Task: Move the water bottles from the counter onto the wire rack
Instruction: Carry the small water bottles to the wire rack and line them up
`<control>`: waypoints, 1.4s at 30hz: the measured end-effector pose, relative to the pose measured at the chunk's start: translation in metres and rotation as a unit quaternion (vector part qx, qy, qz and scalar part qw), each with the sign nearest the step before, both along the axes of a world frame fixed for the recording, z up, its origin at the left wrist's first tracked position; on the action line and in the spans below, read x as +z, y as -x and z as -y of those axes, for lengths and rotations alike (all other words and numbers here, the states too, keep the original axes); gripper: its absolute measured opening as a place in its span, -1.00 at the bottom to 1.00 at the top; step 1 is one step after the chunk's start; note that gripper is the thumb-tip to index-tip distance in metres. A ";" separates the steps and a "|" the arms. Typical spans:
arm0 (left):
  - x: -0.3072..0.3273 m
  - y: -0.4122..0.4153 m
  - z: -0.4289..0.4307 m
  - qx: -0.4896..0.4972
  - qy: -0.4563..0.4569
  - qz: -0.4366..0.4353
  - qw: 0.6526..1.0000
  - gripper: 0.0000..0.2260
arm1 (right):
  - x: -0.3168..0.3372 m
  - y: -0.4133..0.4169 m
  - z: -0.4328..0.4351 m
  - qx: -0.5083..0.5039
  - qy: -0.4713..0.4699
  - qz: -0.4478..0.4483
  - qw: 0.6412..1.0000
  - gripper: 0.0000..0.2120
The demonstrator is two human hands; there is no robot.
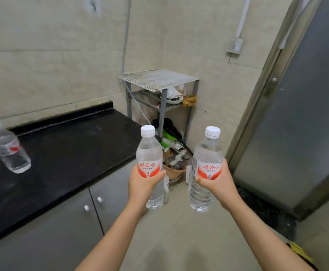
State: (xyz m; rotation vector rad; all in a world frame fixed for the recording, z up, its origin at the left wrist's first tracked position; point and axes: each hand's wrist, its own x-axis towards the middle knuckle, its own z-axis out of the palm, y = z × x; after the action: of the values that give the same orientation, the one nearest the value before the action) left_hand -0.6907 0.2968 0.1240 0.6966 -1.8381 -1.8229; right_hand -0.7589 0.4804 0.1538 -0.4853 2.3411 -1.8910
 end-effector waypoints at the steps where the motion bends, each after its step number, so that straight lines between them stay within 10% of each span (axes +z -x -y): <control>1: 0.000 0.018 -0.001 -0.004 0.000 -0.004 1.000 -0.59 | 0.003 0.016 0.000 0.002 -0.003 0.001 1.000 -0.29; 20: -0.009 0.300 -0.063 -0.056 0.031 0.023 0.998 -0.45 | -0.013 0.282 -0.077 -0.073 -0.026 0.032 0.996 -0.27; 42: -0.010 0.476 -0.125 0.123 -0.001 0.024 0.992 -0.61 | -0.015 0.545 -0.102 0.142 -0.036 0.040 0.988 -0.30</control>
State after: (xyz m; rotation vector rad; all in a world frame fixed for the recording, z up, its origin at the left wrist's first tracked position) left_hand -1.1662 0.4214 0.1140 0.9293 -1.6950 -1.6625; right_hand -1.3035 0.5824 0.1388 -0.6804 2.1482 -1.6610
